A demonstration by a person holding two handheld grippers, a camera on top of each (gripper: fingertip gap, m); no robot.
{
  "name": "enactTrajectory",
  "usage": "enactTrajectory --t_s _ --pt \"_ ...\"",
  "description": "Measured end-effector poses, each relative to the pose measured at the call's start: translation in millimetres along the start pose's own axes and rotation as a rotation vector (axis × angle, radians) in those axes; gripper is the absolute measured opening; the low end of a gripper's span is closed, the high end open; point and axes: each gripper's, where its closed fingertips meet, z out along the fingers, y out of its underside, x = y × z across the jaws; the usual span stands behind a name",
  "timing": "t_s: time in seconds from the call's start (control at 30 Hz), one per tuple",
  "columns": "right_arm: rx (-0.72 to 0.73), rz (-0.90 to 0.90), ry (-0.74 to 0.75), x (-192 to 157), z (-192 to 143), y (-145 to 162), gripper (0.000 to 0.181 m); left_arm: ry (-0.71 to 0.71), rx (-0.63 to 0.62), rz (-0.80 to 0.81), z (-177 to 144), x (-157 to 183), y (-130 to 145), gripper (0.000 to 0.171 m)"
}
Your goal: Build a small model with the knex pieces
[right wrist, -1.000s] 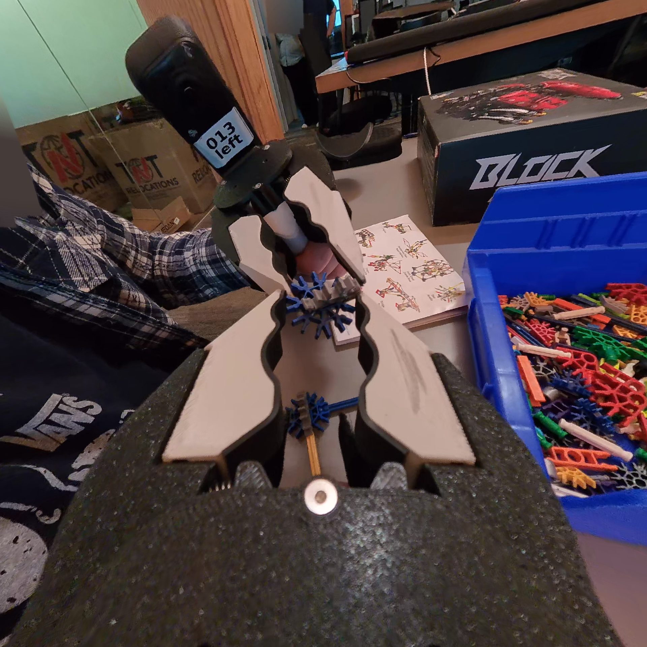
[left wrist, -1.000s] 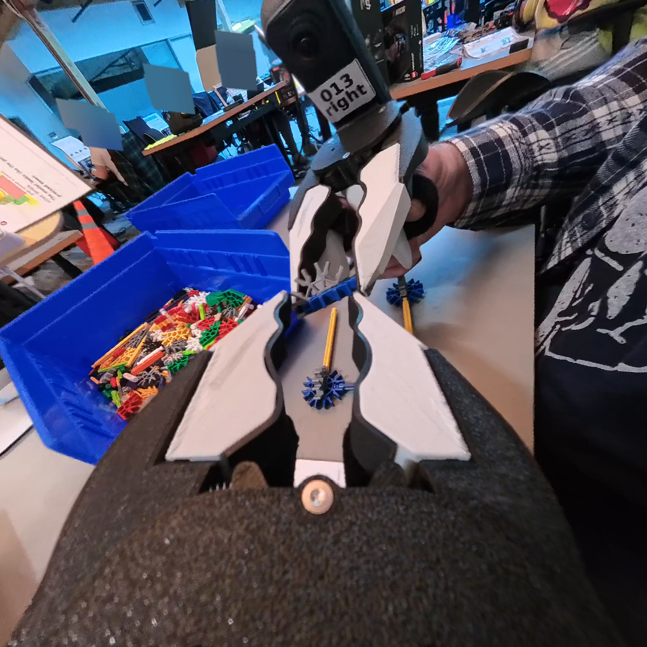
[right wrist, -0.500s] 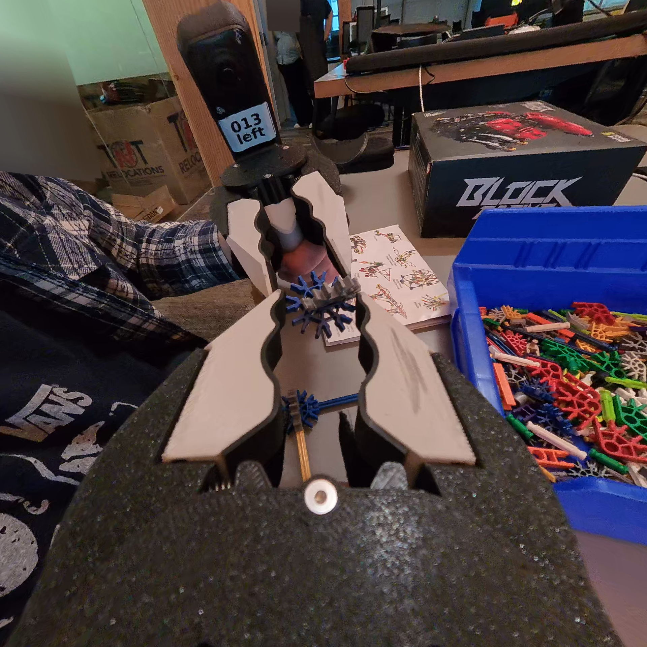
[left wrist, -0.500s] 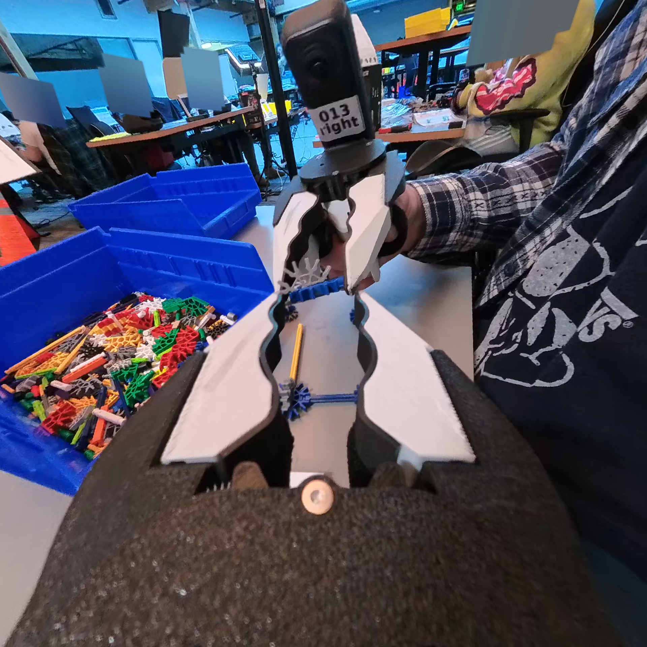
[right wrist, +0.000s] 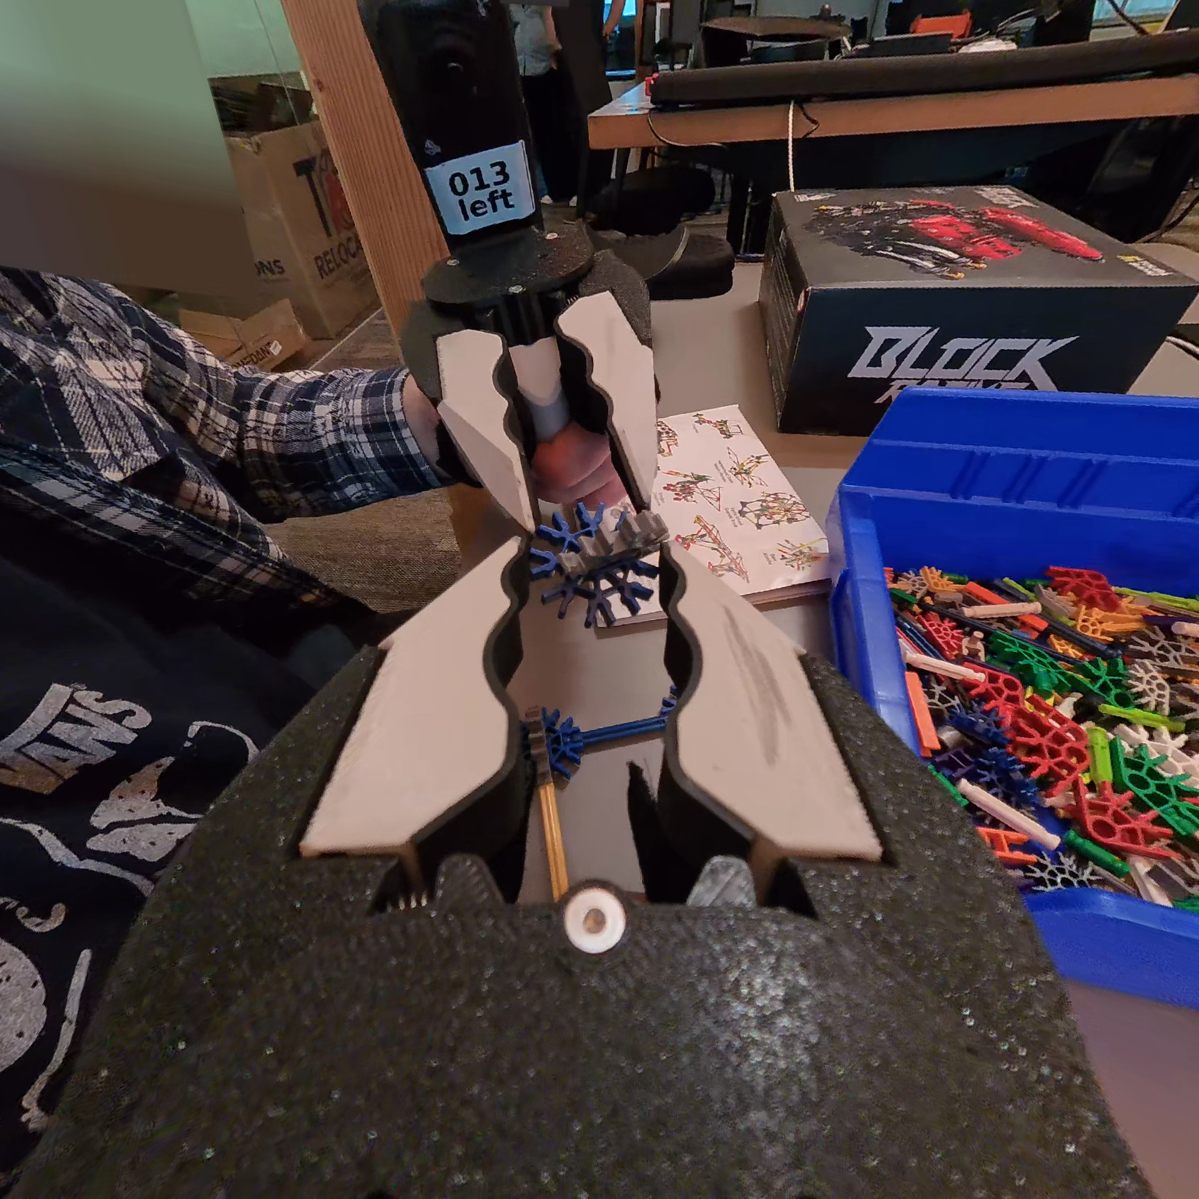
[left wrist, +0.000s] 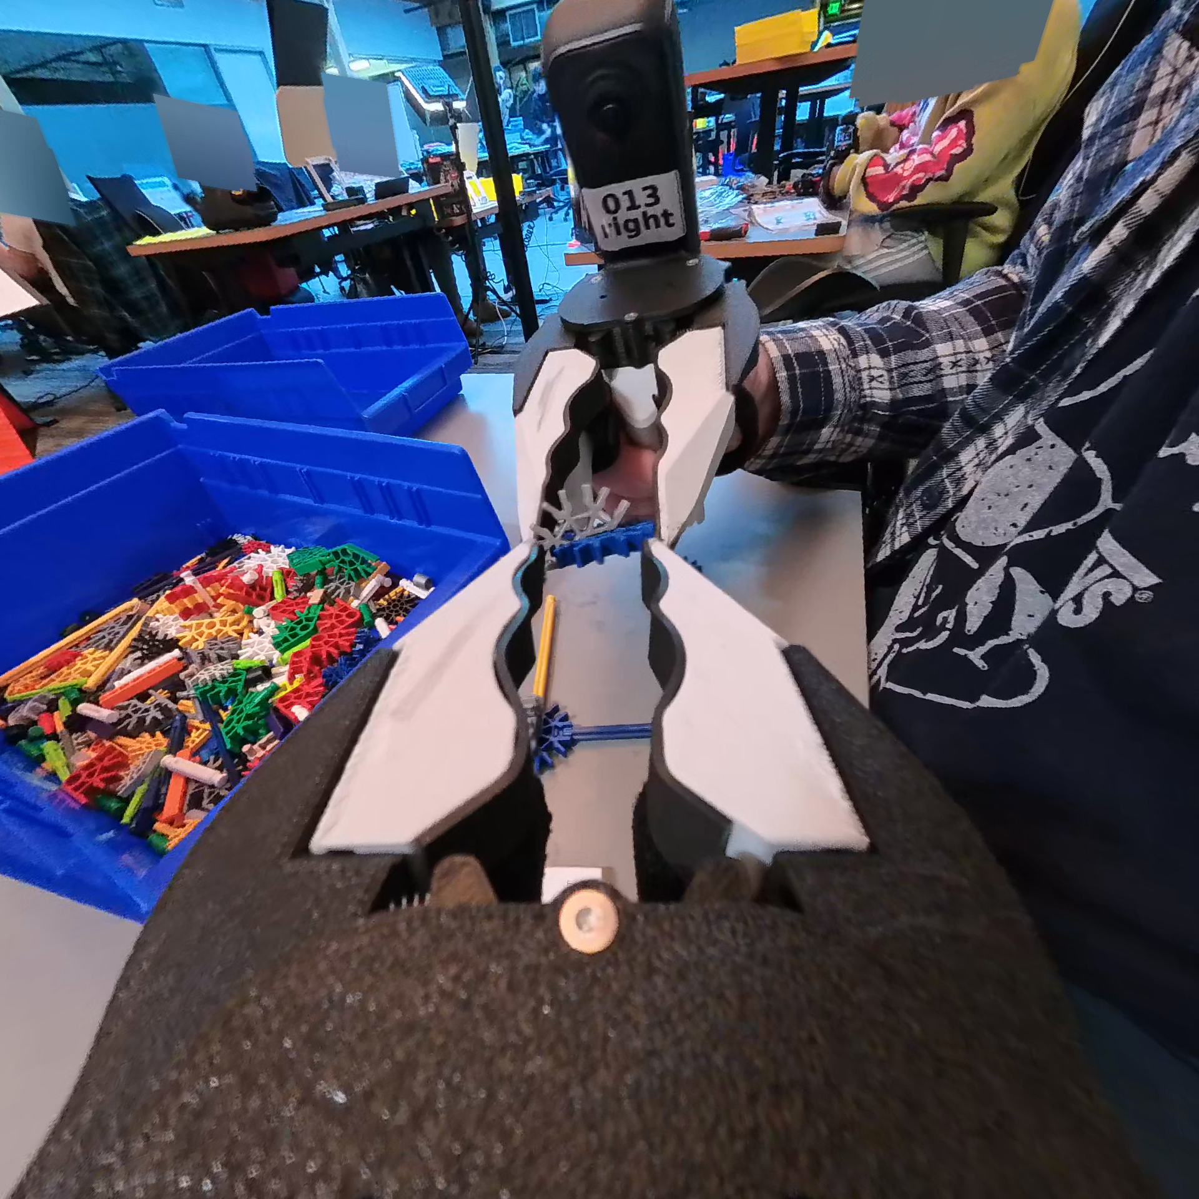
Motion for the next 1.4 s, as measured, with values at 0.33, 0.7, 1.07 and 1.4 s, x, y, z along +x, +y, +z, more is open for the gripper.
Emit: enactTrajectory --t_s 0.33,0.7,1.07,1.4 --pt "-0.016 -0.019 -0.012 -3.2 1.9 2.6 0.038 0.018 -0.031 0.015 -2.4 0.8 2.3 0.029" --pt "-0.046 -0.071 -0.005 -7.3 3.1 6.2 0.038 0.105 -0.085 0.045 -0.9 9.4 4.1 0.022" --pt "-0.109 -0.149 0.046 -2.9 3.9 14.9 0.038 0.074 -0.111 0.065 2.4 6.5 11.4 0.024" --pt "-0.085 -0.119 0.022 -4.6 3.7 13.0 0.038 0.103 -0.102 0.071 3.3 8.9 6.8 0.02"
